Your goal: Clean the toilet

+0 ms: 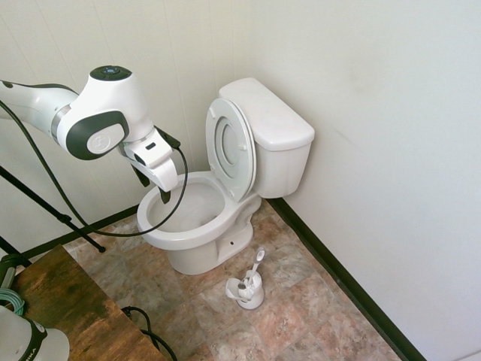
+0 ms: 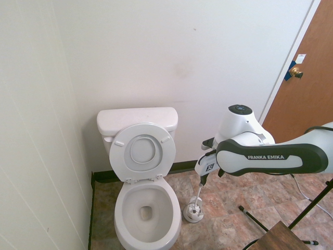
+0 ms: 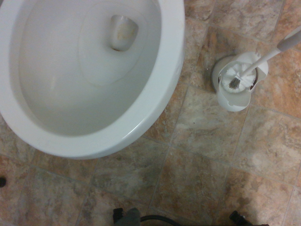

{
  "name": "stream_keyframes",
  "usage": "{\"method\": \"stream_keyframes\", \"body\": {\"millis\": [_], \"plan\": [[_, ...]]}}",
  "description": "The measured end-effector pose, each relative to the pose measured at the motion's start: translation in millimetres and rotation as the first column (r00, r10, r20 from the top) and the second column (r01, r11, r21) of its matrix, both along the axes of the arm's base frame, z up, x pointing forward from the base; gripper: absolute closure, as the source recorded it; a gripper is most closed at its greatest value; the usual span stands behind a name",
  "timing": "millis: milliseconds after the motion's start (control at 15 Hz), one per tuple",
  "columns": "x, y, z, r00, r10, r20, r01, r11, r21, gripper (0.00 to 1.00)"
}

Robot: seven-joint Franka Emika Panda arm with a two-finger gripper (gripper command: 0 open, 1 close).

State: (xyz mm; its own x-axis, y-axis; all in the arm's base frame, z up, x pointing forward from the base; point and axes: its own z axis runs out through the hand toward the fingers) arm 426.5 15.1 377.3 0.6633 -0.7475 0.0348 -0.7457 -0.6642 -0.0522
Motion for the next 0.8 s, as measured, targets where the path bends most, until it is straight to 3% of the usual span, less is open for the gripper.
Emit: {"method": "stream_keyframes", "body": {"millis": [200,400,800], "plan": [[6,-3,-1,0.999,-0.031,0.007,0.031,1.000,0.003,0.00],[39,-33,-16,0.986,-0.167,0.020,0.167,0.986,0.014,0.00],[121,-113,-102,0.910,-0.414,-0.011,0.414,0.910,-0.010,0.00]]}}
